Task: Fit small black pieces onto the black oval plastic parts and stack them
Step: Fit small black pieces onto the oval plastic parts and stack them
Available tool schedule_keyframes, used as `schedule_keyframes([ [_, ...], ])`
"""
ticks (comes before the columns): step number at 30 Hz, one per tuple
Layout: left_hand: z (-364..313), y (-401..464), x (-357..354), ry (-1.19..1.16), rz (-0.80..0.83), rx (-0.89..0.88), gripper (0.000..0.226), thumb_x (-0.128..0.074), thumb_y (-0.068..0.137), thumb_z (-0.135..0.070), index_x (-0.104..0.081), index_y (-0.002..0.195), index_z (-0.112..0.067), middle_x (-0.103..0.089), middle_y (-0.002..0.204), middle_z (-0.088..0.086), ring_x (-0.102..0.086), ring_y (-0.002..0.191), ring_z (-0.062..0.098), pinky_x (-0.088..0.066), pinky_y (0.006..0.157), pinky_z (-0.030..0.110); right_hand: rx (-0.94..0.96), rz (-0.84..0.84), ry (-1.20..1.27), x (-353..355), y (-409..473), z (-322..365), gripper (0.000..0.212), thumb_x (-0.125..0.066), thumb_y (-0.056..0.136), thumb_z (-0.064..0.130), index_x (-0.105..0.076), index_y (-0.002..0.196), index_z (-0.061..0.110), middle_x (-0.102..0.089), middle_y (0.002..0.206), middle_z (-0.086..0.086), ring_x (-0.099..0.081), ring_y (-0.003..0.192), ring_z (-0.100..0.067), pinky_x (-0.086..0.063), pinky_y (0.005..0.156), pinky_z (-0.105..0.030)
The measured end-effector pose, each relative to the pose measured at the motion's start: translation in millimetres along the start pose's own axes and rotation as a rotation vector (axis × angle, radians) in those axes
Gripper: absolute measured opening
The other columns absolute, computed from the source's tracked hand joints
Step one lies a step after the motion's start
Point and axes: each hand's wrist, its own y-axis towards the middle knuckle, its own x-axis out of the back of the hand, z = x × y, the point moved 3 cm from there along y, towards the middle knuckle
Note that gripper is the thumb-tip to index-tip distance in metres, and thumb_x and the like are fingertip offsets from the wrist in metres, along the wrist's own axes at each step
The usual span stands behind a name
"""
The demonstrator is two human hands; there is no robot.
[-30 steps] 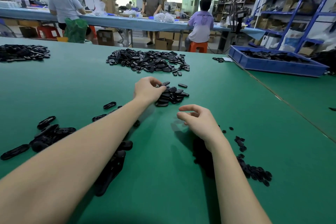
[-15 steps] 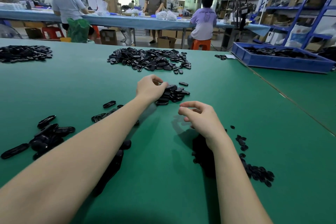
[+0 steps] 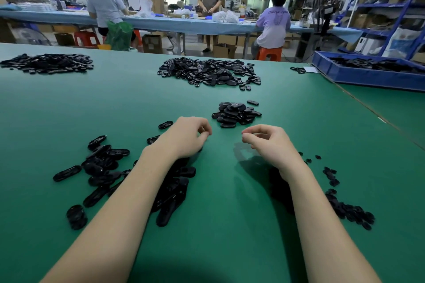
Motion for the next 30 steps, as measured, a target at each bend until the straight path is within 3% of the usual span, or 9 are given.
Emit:
schedule_keyframes([
  [4,3.0,-4.6,-3.0,0.168,0.128,0.04,0.025,-0.06,0.092,-0.027,-0.061,0.117,-0.031,-0.062,0.123,0.002,-0.062,0.103,0.023,-0.052,0.094,0.039,-0.004,-0.022,-0.041,3.9,0.0,0.6,0.004,-0.073,0.089,0.031,-0.077,0.087,0.03,-0.074,0.086,0.01,-0.065,0.078,-0.006,-0.045,0.065,-0.023],
  [8,-3.7,-3.8,-9.1,0.189,0.148,-0.006,0.035,-0.057,0.088,-0.011,-0.061,0.119,-0.028,-0.059,0.125,0.004,-0.056,0.115,0.024,-0.049,0.098,0.04,-0.018,-0.024,-0.051,5.7,-0.2,-0.4,0.004,-0.073,0.089,0.032,-0.077,0.087,0.03,-0.074,0.085,0.011,-0.065,0.077,-0.006,-0.045,0.063,-0.022],
  [17,-14.5,-2.9,-14.0,-0.025,-0.034,-0.08,0.013,-0.067,0.09,-0.013,-0.073,0.094,-0.024,-0.068,0.09,-0.007,-0.067,0.087,0.014,-0.055,0.091,0.034,-0.04,-0.075,-0.099,18.6,2.9,-5.0,0.005,-0.072,0.088,0.031,-0.077,0.086,0.03,-0.075,0.087,0.011,-0.068,0.085,-0.009,-0.046,0.069,-0.025],
  [23,-37.1,-5.4,-17.2,-0.373,-0.15,-0.011,0.01,-0.074,0.085,-0.022,-0.079,0.087,-0.03,-0.073,0.079,-0.016,-0.068,0.072,0.001,-0.048,0.071,0.005,-0.106,-0.277,-0.288,55.4,1.5,-20.6,0.01,-0.064,0.09,0.031,-0.074,0.092,0.03,-0.071,0.087,0.016,-0.058,0.074,0.004,-0.039,0.058,-0.019],
  [27,-47.4,-10.8,-32.2,-0.897,-0.01,0.166,0.01,-0.069,0.091,-0.01,-0.076,0.096,-0.015,-0.077,0.084,0.009,-0.069,0.068,0.014,-0.06,0.078,0.025,-0.18,-0.227,-0.419,70.5,1.3,-25.2,0.009,-0.066,0.088,0.029,-0.074,0.087,0.031,-0.072,0.092,0.01,-0.06,0.081,-0.007,-0.045,0.07,-0.029],
  [30,-52.4,-12.8,-39.2,-1.143,0.069,0.267,0.016,-0.062,0.095,0.0,-0.075,0.1,-0.009,-0.075,0.09,0.015,-0.073,0.074,0.017,-0.06,0.073,0.019,-0.225,-0.147,-0.491,76.9,-0.7,-23.6,0.009,-0.07,0.088,0.027,-0.075,0.081,0.03,-0.073,0.096,0.007,-0.061,0.087,-0.012,-0.043,0.072,-0.028],
])
